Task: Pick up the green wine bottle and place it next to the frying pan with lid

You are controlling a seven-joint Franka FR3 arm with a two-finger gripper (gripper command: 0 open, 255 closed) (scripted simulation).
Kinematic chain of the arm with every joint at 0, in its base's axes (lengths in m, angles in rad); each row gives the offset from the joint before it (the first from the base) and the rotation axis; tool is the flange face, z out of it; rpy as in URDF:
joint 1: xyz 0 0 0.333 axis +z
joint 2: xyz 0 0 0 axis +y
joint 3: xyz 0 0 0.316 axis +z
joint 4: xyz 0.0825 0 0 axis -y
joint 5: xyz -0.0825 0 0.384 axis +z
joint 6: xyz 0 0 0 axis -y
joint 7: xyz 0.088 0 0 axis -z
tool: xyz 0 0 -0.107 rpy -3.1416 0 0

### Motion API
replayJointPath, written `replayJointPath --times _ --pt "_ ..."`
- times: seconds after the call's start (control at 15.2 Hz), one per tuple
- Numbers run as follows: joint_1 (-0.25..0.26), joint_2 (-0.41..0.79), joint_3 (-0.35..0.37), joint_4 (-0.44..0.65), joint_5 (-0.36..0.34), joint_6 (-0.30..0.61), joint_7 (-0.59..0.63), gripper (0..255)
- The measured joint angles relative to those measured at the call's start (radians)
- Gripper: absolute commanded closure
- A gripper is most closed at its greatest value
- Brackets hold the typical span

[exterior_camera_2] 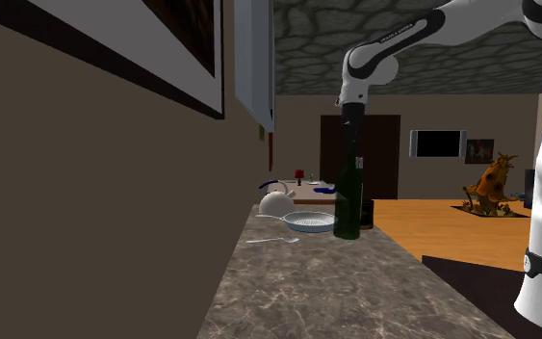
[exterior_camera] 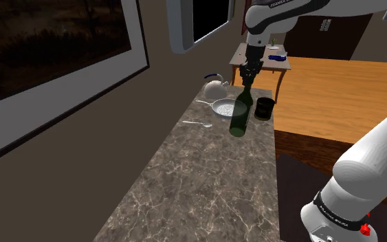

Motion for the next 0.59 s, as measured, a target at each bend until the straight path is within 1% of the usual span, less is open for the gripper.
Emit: replayJointPath --times 0.4,0.59 --pt "0.0 0.013 -0.001 -0.069 0.002 0.082 -0.006 255" --pt "0.0 0.018 -0.001 -0.082 0.003 0.1 -0.007 255"
